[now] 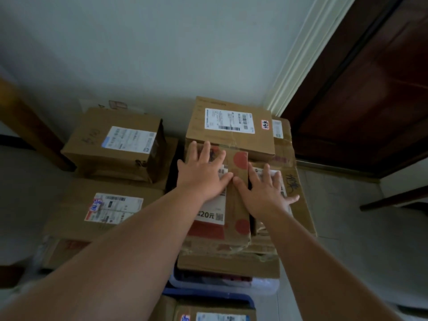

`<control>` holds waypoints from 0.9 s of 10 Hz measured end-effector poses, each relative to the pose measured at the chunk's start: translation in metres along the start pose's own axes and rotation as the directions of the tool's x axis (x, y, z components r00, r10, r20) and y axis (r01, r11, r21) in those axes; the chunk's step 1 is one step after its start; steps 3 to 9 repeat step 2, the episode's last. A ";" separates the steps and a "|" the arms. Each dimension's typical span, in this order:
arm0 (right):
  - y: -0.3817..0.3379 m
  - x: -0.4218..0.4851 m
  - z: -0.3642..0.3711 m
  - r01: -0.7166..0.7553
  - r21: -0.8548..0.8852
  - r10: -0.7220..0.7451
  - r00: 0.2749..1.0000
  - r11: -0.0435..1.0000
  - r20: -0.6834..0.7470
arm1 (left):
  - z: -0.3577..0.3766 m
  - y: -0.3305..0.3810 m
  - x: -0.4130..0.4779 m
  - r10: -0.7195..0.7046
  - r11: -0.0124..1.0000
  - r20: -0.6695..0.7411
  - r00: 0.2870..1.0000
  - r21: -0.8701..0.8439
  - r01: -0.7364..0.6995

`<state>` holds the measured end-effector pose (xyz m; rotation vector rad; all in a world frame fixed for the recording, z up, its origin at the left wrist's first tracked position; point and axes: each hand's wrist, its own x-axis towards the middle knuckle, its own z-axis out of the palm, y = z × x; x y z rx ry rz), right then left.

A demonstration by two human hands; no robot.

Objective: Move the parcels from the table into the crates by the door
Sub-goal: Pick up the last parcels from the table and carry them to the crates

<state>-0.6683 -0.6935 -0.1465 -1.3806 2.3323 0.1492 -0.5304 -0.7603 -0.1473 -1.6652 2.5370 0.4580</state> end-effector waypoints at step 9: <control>-0.006 -0.015 -0.024 -0.024 0.093 0.017 0.997 0.995 0.071 | -0.029 0.010 -0.012 -0.057 0.998 0.127 0.990 -0.032 0.062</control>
